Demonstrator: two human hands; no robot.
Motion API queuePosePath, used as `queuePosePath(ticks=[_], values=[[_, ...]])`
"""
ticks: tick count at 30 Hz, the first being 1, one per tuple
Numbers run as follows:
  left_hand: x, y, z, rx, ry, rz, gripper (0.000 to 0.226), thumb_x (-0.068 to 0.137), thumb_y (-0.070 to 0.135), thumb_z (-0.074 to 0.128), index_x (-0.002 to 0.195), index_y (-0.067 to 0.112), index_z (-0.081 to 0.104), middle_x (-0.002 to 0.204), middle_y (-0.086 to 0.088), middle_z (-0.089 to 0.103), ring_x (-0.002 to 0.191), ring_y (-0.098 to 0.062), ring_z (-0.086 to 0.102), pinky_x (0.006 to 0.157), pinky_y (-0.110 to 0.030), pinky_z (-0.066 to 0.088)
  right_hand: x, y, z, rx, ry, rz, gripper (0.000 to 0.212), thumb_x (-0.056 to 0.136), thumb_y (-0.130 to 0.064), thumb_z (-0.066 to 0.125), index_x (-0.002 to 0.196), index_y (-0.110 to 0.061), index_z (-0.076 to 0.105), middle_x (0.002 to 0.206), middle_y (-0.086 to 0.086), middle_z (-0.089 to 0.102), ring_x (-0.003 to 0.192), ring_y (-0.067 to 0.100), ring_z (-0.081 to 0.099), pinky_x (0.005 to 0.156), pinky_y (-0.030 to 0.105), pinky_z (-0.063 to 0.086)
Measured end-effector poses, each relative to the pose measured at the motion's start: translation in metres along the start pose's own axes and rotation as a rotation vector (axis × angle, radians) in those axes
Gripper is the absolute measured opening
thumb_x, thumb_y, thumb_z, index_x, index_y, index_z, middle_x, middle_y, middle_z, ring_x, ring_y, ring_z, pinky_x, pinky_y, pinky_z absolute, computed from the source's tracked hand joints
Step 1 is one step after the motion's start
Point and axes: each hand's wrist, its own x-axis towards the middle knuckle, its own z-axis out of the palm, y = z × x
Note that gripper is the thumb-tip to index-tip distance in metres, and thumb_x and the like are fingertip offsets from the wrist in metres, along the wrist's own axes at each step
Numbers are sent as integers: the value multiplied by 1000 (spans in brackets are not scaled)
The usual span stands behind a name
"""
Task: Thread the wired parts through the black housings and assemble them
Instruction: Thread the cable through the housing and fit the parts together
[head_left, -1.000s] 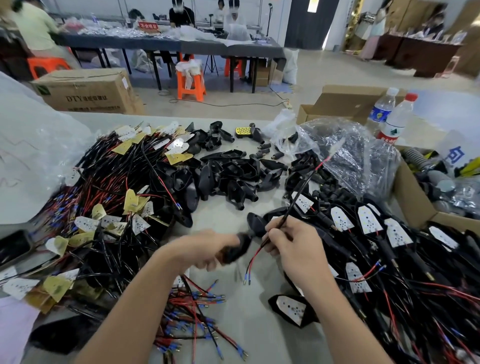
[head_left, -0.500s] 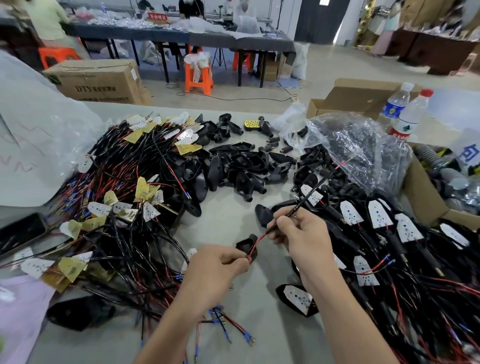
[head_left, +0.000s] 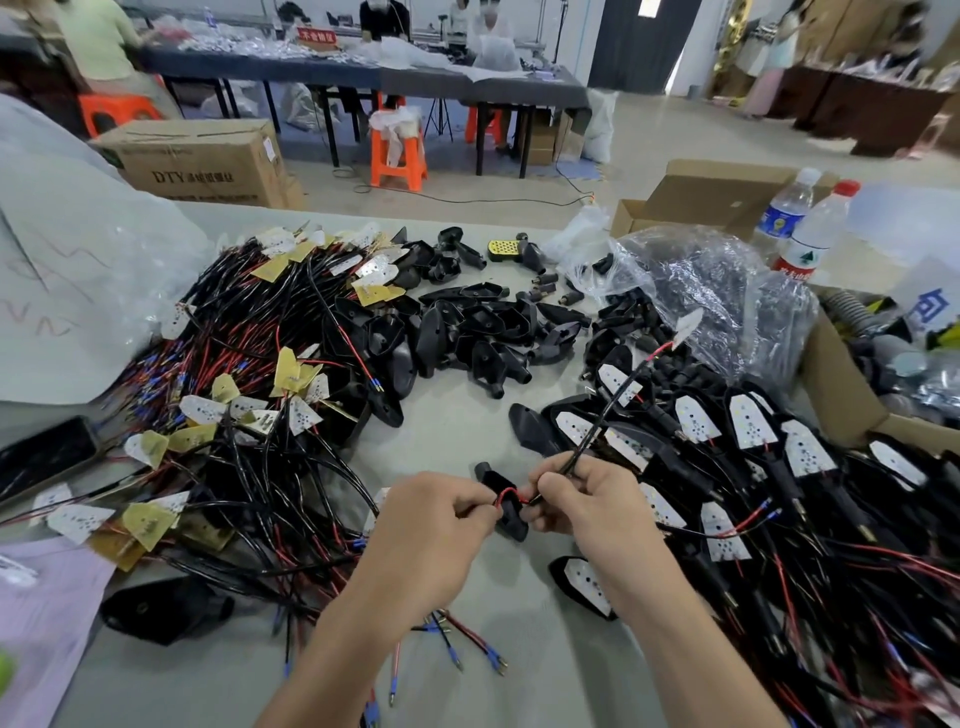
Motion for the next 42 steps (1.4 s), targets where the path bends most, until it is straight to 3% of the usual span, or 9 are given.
queuePosePath(ticks=[5,7,10,13,15,21,27,37,42], values=[[12,-4,-9,44,-56,-23,24,94,17,62,79,31,75,49,17,49,44,-3,42,49,-12,34,-7,8,-4,296,144,21,18,103,2,50,93,-4,64,83,16,75,63,17,66,58,23,54],[26,-11,-12,63,7,-13,46,93,2,57,118,37,75,99,30,68,86,15,59,80,4,33,-7,10,-6,295,214,-17,17,102,2,52,92,-2,65,82,18,74,63,18,67,57,22,54],[55,-23,-6,300,-199,93,82,84,-11,54,152,33,48,160,13,40,148,-5,32,112,-6,10,-7,12,-8,279,282,-54,19,100,4,56,89,-3,69,83,20,74,66,23,69,61,24,57],[74,-27,3,382,-355,107,62,85,4,69,140,33,62,143,10,59,132,-12,53,114,-24,36,-5,13,-7,268,290,-55,22,98,6,57,84,-3,72,82,20,75,66,25,70,64,26,60],[78,-34,5,334,-315,59,41,81,14,79,117,33,76,113,12,71,106,-11,64,91,-24,50,-2,12,-6,258,300,-63,23,98,8,57,83,-3,71,80,18,75,65,25,71,64,26,60],[48,-52,1,107,-133,-27,24,78,16,80,89,37,78,52,9,54,47,-7,41,48,-18,34,5,4,-3,211,304,-140,37,96,9,58,73,-13,76,80,16,76,67,24,71,68,25,60],[7,-38,5,19,189,-61,62,76,21,83,93,77,63,72,24,61,65,1,55,57,-11,38,5,1,14,311,251,-162,37,97,9,58,74,-13,78,83,18,76,74,26,76,69,26,61],[-8,-34,4,62,433,-8,75,74,22,89,111,74,49,73,23,63,87,7,57,66,-10,36,-2,0,10,128,37,-154,26,95,11,56,81,-2,73,81,23,73,70,27,70,70,31,60],[-11,-33,4,112,501,72,60,66,11,95,111,45,76,80,36,58,79,-3,60,74,-18,47,2,-9,5,2,64,-99,32,94,9,54,75,-10,73,79,21,73,63,28,69,63,31,59]])
